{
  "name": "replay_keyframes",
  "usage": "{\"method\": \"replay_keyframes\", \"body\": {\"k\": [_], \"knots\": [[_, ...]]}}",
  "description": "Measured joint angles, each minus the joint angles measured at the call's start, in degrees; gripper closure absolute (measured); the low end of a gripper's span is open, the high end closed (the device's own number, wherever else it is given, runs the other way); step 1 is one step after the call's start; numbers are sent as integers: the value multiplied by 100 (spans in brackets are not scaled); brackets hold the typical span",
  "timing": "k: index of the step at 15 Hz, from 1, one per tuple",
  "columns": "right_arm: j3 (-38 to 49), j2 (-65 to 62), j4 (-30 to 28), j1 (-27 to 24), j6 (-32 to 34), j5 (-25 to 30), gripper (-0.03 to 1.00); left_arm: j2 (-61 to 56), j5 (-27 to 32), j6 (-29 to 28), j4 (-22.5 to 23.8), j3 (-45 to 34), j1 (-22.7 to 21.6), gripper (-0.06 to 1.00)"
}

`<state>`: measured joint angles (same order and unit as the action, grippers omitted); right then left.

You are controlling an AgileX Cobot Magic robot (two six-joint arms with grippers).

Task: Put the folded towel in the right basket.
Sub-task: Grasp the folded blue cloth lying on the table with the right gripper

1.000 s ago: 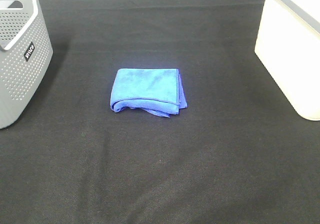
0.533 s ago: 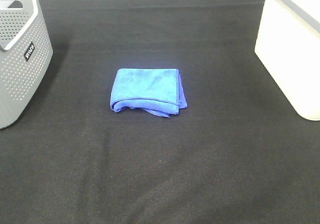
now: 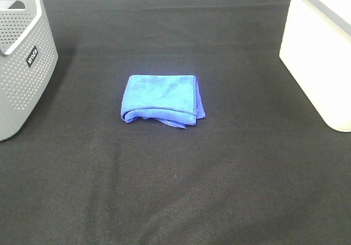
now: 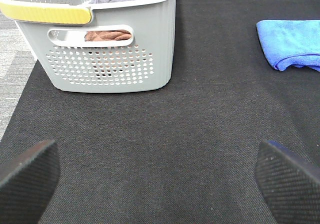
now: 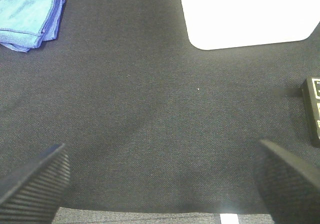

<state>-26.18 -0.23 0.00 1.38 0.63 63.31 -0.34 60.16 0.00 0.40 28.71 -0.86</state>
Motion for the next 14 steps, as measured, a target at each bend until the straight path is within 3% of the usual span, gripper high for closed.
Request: {"method": "replay_keyframes", "body": {"k": [4, 6, 7, 9, 11, 14], "knots": [[-149, 498, 92, 0, 23, 126, 0, 0, 0, 0, 0, 0, 0, -4], [-1266, 2521, 642, 0, 63, 544, 0, 0, 0, 0, -6, 0, 0, -4], [-1587, 2951, 819, 0, 69, 613, 0, 0, 0, 0, -6, 0, 0, -4], [-3019, 4601, 1501, 0, 11, 625, 0, 0, 0, 0, -6, 0, 0, -4], [-3432, 5139, 1730, 0, -115, 625, 0, 0, 0, 0, -6, 0, 0, -4], [-4332, 6749, 2687, 120, -745, 441, 1, 0, 0, 0, -6, 0, 0, -4]]}}
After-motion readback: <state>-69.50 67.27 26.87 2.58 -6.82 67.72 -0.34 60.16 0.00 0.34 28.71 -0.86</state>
